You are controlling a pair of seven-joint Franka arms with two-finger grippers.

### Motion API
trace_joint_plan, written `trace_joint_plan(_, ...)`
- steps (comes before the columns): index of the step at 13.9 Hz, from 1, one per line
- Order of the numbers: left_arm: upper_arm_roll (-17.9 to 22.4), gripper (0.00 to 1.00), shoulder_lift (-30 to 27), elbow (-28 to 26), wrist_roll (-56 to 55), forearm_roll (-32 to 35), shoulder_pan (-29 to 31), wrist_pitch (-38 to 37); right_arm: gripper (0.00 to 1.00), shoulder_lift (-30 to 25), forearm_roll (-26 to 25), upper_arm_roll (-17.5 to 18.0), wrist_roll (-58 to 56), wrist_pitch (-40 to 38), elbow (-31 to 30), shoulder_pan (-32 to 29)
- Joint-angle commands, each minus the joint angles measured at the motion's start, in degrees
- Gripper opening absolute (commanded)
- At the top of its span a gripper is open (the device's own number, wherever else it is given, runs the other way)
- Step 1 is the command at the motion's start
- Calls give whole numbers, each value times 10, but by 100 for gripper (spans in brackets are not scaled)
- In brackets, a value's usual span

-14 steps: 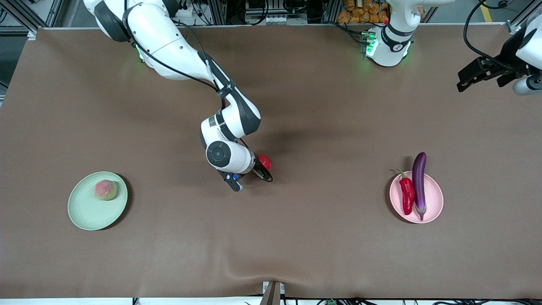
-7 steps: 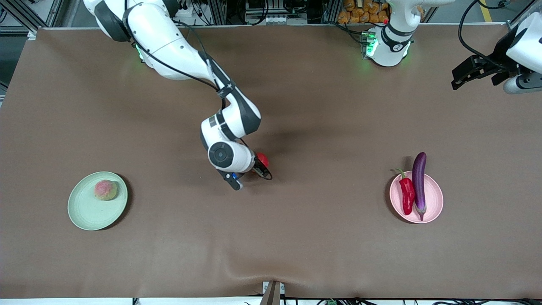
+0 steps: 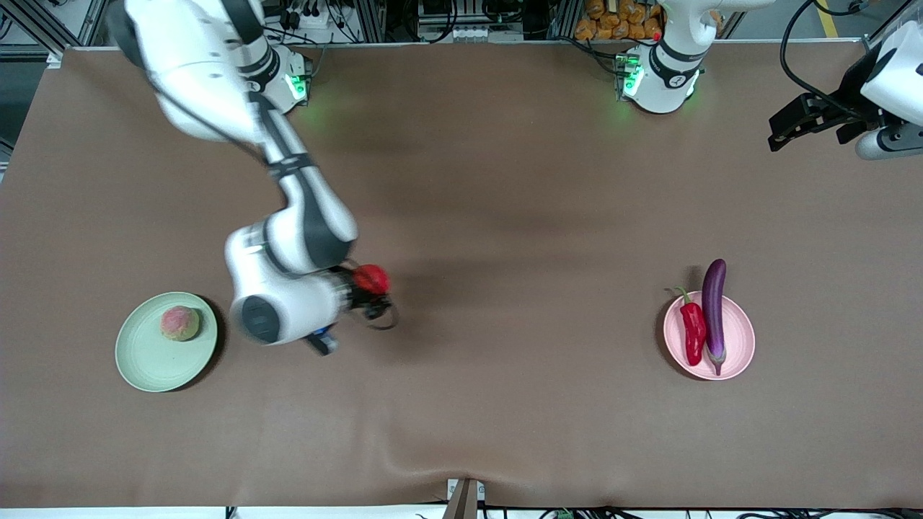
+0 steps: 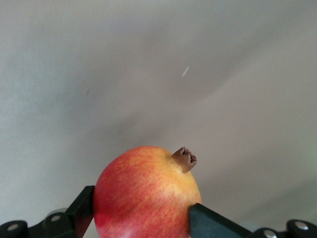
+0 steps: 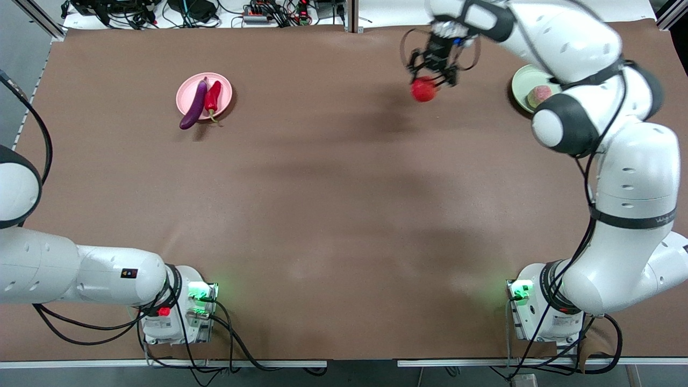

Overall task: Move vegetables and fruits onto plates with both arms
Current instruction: 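Carry the pomegranate with the right gripper onto the green plate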

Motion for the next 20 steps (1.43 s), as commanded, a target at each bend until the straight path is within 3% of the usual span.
trace_joint_plan(1, 1, 100, -13, -7, 2, -9, 0, -6, 0, -9, -36, 13, -137, -48, -3, -90)
trace_joint_plan(4, 1, 100, -12, -7, 2, -9, 0, -6, 0, -6, -158, 14, -308, -50, -3, -147)
trace_joint_plan(7, 1, 100, -11, -7, 2, -9, 1, -5, 0, 0, -231, 14, -429, 2, -10, -201)
trace_joint_plan(9, 1, 100, -11, -7, 2, -9, 1, -5, 0, 8, -246, 15, -483, 44, -10, -224)
trace_joint_plan(11, 1, 100, -12, -6, 1, -9, 1, -5, 0, 17, -246, 15, -490, 119, -10, -230)
trace_joint_plan(15, 1, 100, -16, -6, -2, -9, 2, -6, 1, 29, -247, 15, -496, 197, -14, -232)
trace_joint_plan(17, 1, 100, -18, -5, -1, -9, 4, -5, 21, 45, -249, 15, -532, 212, -15, -244)
trace_joint_plan(18, 1, 100, -17, -5, -1, -9, 4, -5, 49, 49, -248, 15, -556, 222, -15, -256)
trace_joint_plan(19, 1, 100, -16, -5, -3, -9, 3, -4, 99, 49, -244, 15, -579, 226, -16, -263)
trace_joint_plan(20, 1, 100, -15, -5, -3, -9, 3, -4, 100, 48, -243, 16, -588, 226, -15, -265)
